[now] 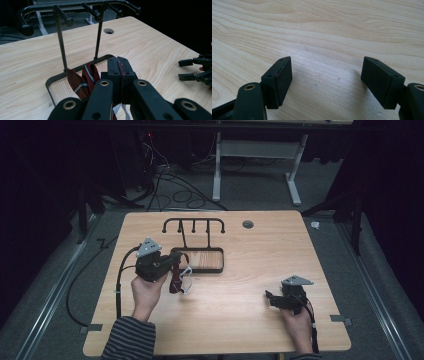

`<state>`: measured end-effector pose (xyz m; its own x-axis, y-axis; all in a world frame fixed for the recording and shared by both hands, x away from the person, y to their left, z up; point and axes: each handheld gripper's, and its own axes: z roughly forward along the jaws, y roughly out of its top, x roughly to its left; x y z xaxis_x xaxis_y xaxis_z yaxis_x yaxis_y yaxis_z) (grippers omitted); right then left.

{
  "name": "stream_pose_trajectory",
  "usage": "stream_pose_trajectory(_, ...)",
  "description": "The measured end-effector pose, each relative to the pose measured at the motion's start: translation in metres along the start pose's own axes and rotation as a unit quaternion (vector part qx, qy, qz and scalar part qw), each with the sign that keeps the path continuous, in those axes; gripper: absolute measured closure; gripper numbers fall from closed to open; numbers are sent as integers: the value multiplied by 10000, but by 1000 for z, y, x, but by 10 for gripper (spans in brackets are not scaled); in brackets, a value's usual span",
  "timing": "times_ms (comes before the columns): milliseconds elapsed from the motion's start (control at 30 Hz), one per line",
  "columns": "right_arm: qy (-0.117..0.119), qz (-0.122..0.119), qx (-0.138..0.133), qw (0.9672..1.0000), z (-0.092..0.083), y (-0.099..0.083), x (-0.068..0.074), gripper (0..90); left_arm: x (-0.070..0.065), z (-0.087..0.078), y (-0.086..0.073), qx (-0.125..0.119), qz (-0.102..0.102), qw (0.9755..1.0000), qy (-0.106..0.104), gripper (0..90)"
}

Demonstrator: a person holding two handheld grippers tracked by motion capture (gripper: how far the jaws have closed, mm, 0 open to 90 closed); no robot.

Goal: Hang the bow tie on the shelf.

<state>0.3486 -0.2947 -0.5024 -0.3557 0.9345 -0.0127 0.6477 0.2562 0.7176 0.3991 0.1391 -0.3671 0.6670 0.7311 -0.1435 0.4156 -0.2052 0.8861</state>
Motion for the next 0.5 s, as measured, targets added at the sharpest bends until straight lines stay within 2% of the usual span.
stream_pose_trajectory(167, 0, -2, -1, 10000, 0, 0, 0, 261, -3, 2, 6, -23, 50, 10000, -21, 897)
stream_pose_trajectory(367, 6, 3, 0, 10000, 0, 0, 0, 261, -1, 7, 13, -6, -6, 10000, -43, 896)
stream_pose_trajectory(500, 12, 2, 4, 10000, 0, 0, 0, 261, 0, 11, 22, 9, 56, 10000, -54, 896)
